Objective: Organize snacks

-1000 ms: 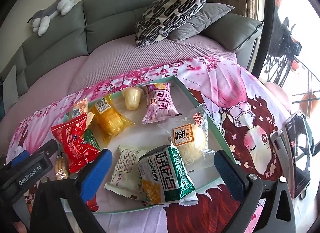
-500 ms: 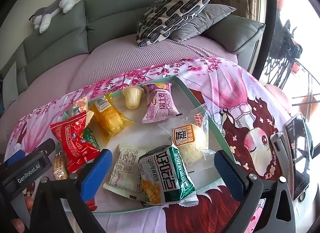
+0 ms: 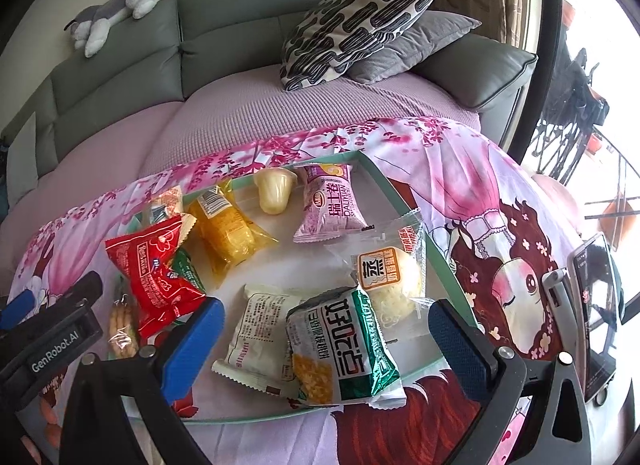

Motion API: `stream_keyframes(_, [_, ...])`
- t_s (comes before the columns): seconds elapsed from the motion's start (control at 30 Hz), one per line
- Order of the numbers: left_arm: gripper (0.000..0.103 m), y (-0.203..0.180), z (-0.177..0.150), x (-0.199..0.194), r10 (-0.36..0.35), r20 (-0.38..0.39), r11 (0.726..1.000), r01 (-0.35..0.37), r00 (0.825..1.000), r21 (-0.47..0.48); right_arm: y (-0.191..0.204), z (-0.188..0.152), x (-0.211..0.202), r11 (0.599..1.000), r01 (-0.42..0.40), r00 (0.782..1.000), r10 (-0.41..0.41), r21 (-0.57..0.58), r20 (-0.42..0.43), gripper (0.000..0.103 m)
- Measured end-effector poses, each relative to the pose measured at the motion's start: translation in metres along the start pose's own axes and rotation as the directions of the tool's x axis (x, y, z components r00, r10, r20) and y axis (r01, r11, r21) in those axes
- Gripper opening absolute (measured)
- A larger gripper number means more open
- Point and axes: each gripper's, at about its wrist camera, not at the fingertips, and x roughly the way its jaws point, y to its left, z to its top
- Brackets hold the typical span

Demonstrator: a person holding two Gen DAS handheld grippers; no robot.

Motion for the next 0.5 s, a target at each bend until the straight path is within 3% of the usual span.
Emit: stream_keyframes(0.5, [0.103, 0.035, -0.010, -0.017, 0.086, 0.003, 0.996, -0.086, 0.996, -0.017, 0.027, -0.002, -0.024, 0.996, 0.009, 0.999, -0.006, -0.086, 0.038, 0.103])
